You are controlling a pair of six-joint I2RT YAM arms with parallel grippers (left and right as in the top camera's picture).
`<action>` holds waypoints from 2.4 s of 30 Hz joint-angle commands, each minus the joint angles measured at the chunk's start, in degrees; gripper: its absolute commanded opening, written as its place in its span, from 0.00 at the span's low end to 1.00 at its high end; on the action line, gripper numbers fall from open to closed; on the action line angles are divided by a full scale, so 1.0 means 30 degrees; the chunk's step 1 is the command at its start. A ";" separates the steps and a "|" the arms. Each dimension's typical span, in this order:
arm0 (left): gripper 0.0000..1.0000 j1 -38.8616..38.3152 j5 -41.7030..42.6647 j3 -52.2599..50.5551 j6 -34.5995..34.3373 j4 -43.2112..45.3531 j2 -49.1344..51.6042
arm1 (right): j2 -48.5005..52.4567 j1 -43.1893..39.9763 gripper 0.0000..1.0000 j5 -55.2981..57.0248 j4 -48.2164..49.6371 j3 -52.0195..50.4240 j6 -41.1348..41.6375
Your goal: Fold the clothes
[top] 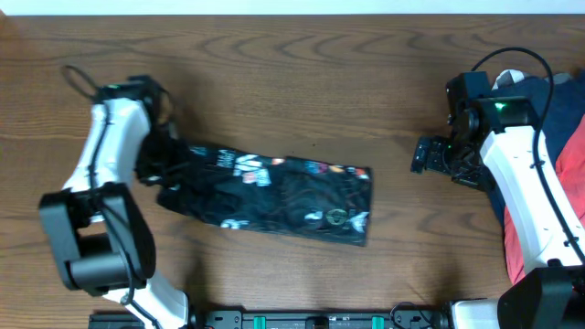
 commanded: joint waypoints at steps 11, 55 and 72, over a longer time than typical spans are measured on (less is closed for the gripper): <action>0.06 -0.5464 0.6630 0.2055 -0.1020 -0.1974 -0.2820 | -0.0372 -0.0495 0.99 0.0335 -0.0066 0.0270 -0.0488; 0.53 -0.8349 0.2776 0.2025 -0.2040 0.5064 -0.1122 | -0.0364 0.5544 0.92 -0.8269 0.3286 -0.0845 -0.7344; 0.53 -0.8342 0.2725 0.1916 -0.1967 0.4896 0.0379 | 0.2040 0.9551 0.49 -0.2630 1.2021 -0.5268 -0.1661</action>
